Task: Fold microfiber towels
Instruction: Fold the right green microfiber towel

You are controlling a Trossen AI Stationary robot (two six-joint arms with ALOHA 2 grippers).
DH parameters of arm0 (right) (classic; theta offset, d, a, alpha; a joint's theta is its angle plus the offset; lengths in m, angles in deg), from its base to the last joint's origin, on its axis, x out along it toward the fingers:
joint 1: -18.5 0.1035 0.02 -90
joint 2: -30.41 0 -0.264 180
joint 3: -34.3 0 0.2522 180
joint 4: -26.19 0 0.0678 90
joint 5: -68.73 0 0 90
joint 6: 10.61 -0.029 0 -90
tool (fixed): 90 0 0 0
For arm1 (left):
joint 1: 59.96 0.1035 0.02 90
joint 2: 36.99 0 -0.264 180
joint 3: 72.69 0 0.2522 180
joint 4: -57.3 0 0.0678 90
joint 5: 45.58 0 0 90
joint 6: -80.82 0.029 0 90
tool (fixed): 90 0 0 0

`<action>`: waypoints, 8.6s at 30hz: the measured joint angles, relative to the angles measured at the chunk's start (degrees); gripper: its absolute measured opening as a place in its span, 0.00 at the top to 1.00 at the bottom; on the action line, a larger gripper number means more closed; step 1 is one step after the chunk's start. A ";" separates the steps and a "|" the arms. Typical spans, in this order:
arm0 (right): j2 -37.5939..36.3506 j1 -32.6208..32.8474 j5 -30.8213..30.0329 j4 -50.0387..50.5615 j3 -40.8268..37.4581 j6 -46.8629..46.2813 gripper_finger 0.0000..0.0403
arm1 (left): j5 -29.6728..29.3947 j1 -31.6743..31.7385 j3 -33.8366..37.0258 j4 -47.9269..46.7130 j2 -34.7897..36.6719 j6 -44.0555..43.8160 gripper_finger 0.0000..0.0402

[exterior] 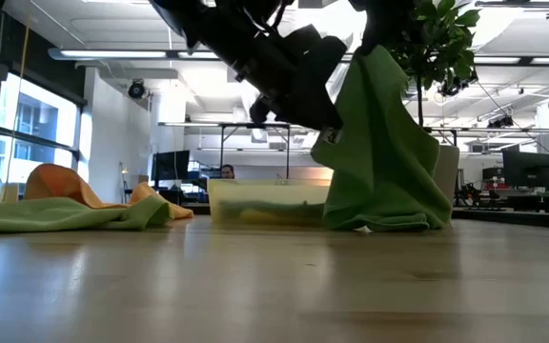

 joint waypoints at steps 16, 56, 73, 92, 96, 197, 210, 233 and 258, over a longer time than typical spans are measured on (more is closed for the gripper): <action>0.00 6.23 -6.51 0.02 -0.02 2.58 1.00 | 13.92 -3.09 0.02 -3.82 2.49 -2.71 0.99; 4.37 28.85 -34.56 -9.98 7.68 31.57 1.00 | -23.09 -21.72 -27.95 -74.55 17.91 8.01 1.00; 4.37 24.75 -27.88 -4.40 13.82 45.27 1.00 | -19.43 -19.60 -34.63 -75.51 17.91 22.49 1.00; 4.46 26.50 -11.19 -4.46 20.14 39.46 1.00 | -17.16 -25.82 -35.04 -73.59 18.90 29.55 1.00; 4.45 25.53 -33.92 -5.70 20.29 33.62 1.00 | -39.87 -24.47 -35.17 -72.74 18.88 27.91 1.00; 17.05 21.72 1.12 -25.27 -22.40 43.22 1.00 | 8.12 -18.53 -22.86 -69.30 -8.64 13.51 1.00; 17.07 15.20 -1.33 -28.04 -23.58 51.37 1.00 | 5.42 -13.92 -18.09 -69.29 -8.66 12.04 1.00; 15.89 13.33 -0.27 -23.32 -22.94 33.60 0.70 | 0.69 -12.18 -16.01 -68.59 -8.66 11.57 0.75; -8.61 24.27 -8.30 -48.80 -48.31 -21.66 0.69 | 15.84 -13.66 -0.60 -48.16 9.03 4.74 0.73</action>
